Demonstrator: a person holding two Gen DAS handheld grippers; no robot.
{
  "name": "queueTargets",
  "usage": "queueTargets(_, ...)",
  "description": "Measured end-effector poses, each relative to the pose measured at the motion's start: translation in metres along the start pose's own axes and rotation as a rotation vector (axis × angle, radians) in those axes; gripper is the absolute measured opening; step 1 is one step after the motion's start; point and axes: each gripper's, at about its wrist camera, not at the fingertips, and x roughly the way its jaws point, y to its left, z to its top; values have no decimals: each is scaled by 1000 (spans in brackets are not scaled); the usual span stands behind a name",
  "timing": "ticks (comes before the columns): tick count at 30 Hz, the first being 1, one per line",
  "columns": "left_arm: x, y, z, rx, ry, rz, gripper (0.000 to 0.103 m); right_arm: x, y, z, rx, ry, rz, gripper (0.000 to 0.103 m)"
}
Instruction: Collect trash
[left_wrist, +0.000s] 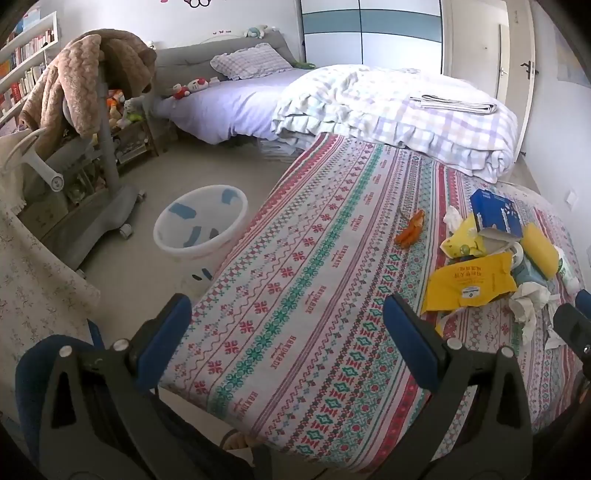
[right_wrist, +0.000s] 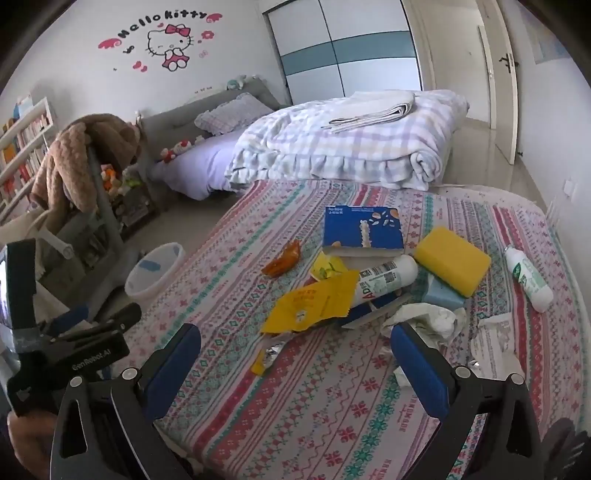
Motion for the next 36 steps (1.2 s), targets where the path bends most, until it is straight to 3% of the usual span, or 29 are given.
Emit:
queueTargets(18, 3, -1, -2, -6, 5, -4, 103, 3, 1, 0, -3, 44, -29, 103)
queueTargets(36, 4, -3, -4, 1, 9, -9, 103, 1, -1, 2, 26, 33, -12, 103)
